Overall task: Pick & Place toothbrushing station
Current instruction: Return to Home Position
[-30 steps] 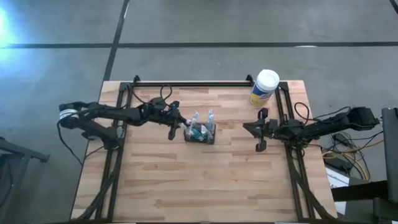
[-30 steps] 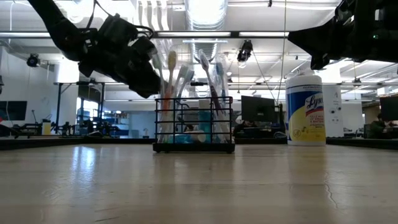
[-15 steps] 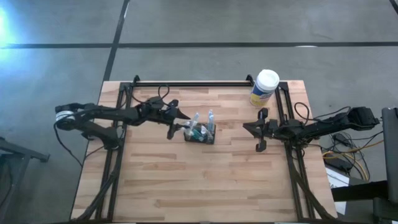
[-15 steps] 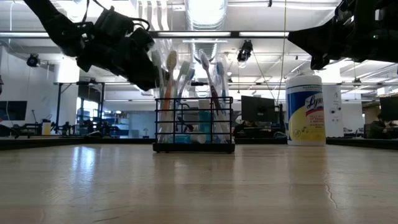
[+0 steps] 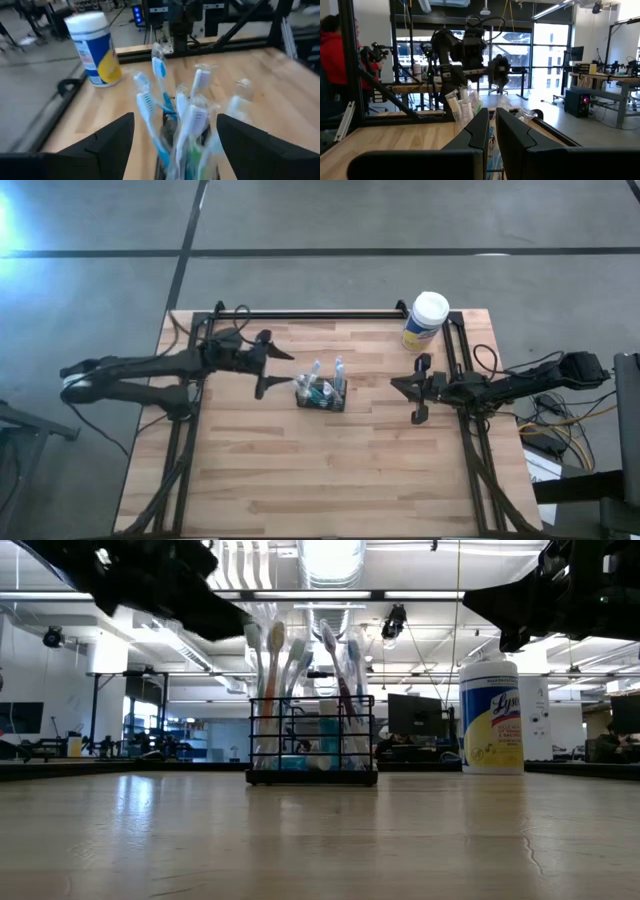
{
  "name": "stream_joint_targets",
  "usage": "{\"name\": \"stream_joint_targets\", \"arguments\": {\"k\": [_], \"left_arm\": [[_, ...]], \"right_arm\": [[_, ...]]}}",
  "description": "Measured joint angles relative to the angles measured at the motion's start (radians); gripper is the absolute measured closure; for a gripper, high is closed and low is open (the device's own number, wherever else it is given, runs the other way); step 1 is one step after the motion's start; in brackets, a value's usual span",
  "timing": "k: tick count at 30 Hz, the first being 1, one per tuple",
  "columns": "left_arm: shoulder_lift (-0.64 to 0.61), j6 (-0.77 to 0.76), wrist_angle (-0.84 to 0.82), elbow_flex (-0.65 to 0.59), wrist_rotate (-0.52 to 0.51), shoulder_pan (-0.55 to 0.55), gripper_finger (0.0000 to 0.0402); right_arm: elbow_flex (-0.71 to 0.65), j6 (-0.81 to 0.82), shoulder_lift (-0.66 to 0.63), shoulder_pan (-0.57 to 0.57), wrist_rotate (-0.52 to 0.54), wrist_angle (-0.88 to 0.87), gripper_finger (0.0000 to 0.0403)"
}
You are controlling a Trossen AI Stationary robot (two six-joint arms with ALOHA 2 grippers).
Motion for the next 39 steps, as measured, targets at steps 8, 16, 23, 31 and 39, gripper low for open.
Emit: {"name": "stream_joint_targets", "arguments": {"k": [8,16,23,31,39], "left_arm": [[-0.302,0.113,-0.216,-0.038,-0.047,0.01,0.0178],[-0.515,0.01,-0.079,-0.218,-0.048,0.01,0.0371],[-0.65,-0.021,-0.061,-0.372,-0.219,0.009,0.0397],[-0.786,-0.072,-0.06,-0.493,-0.245,0.01,0.0398],[-0.912,-0.122,-0.104,-0.543,-0.132,0.009,0.04]], "right_arm": [[0.0,0.0,0.0,0.0,0.0,-0.008,0.0371],[0.0,0.025,0.0,0.0,0.0,-0.009,0.0371],[0.0,0.008,-0.001,0.0,0.0,-0.007,0.0371],[0.0,-0.009,-0.009,0.0,0.001,-0.007,0.0372],[0.0,-0.019,-0.009,0.0,0.001,-0.007,0.0372]]}}
